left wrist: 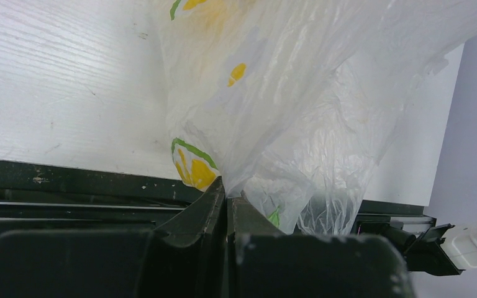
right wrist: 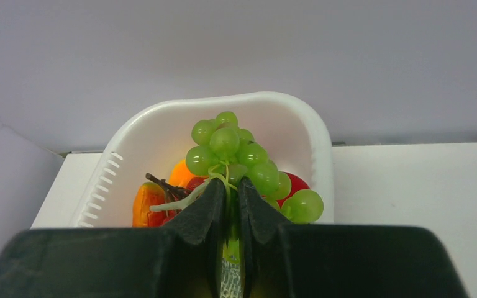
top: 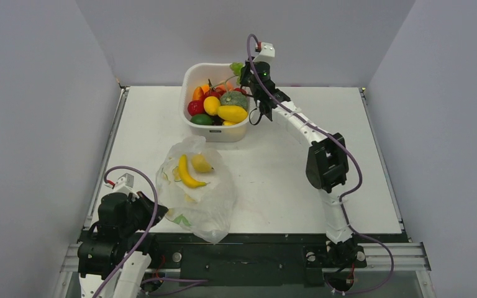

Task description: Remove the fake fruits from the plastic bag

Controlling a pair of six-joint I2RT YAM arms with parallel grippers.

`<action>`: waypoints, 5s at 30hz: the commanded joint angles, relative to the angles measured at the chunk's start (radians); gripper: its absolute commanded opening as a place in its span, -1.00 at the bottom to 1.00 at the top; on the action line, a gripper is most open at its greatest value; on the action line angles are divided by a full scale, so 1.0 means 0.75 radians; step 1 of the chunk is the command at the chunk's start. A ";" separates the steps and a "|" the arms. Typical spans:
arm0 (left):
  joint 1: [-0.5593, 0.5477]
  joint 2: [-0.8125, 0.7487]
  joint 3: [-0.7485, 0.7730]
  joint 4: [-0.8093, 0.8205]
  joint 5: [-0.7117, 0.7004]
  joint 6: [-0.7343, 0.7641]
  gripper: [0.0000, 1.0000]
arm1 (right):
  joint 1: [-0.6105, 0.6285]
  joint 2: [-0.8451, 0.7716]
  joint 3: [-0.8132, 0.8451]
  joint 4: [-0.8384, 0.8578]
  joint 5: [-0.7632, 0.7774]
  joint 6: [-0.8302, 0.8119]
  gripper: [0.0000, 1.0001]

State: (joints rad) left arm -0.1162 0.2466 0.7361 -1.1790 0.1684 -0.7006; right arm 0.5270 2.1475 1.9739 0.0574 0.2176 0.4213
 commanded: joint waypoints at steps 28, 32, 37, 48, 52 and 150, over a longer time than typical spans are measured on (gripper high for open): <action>0.006 0.099 0.000 0.084 0.031 0.009 -1.00 | 0.017 0.314 0.496 -0.181 -0.106 -0.059 -0.05; 0.006 0.094 -0.026 0.115 0.051 0.005 -1.00 | 0.027 0.113 0.304 -0.251 -0.073 -0.040 -0.01; 0.006 0.069 -0.042 0.142 0.070 0.001 -1.00 | 0.036 -0.162 -0.097 -0.256 -0.183 0.090 0.00; 0.007 0.005 -0.086 0.218 0.120 -0.006 -1.00 | 0.231 -0.847 -1.184 -0.021 -0.195 0.040 0.00; 0.007 -0.007 -0.095 0.228 0.135 -0.008 -1.00 | 0.286 -1.015 -1.415 -0.044 -0.266 -0.042 -0.03; 0.006 0.119 -0.011 0.149 0.082 0.112 -1.00 | 0.862 -0.379 -0.760 -0.042 -0.018 -0.393 -0.88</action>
State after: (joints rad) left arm -0.1162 0.3054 0.6930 -1.1561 0.2352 -0.6094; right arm 1.1637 2.0205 1.4521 -0.0017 0.3218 0.0372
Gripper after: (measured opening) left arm 0.003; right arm 0.656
